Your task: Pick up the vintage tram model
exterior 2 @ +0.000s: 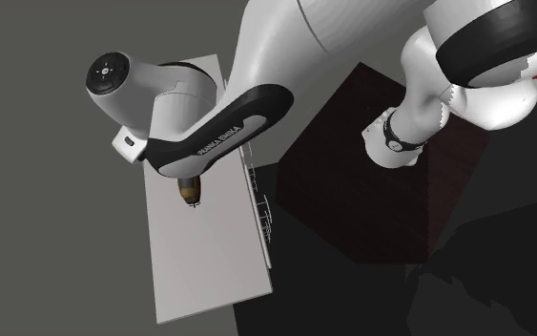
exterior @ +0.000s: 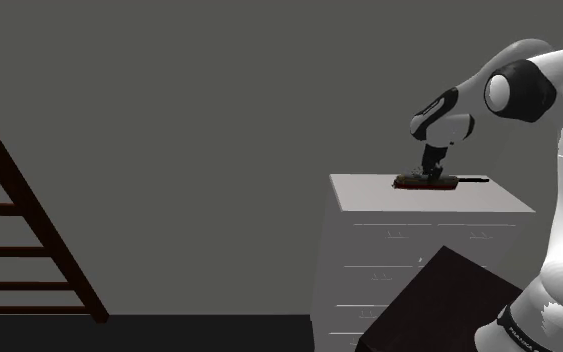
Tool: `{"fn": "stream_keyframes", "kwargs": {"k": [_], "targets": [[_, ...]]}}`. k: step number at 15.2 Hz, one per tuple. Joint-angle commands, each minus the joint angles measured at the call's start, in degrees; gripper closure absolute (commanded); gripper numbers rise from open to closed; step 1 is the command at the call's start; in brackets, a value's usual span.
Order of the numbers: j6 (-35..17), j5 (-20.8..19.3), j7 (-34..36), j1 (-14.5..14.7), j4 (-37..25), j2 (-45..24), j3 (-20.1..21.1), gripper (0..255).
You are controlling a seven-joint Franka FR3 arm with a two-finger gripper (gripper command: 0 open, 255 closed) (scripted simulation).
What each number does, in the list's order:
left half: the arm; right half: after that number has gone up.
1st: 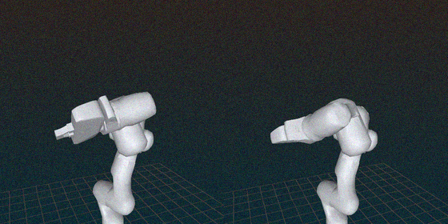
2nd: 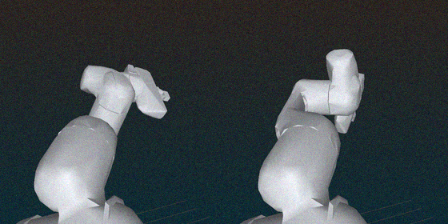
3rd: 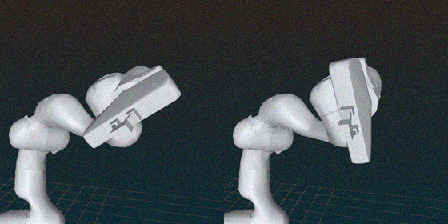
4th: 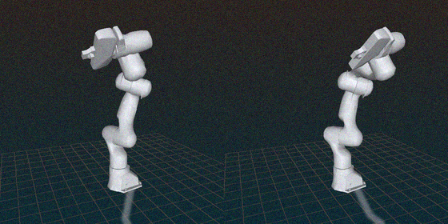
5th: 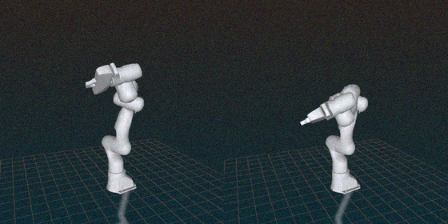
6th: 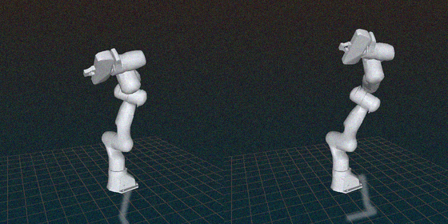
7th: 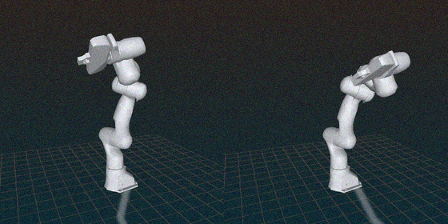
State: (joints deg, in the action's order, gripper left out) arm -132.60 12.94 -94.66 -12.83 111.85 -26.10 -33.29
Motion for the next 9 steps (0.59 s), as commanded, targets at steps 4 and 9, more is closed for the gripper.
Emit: {"fn": "stream_keyframes", "kwargs": {"k": [4,9], "targets": [[2.8,-1.7,0.9,0.8,-0.7,2.4,-1.1,255],[5.9,-3.4,1.8,1.6,-1.8,4.8,-2.1,255]]}}
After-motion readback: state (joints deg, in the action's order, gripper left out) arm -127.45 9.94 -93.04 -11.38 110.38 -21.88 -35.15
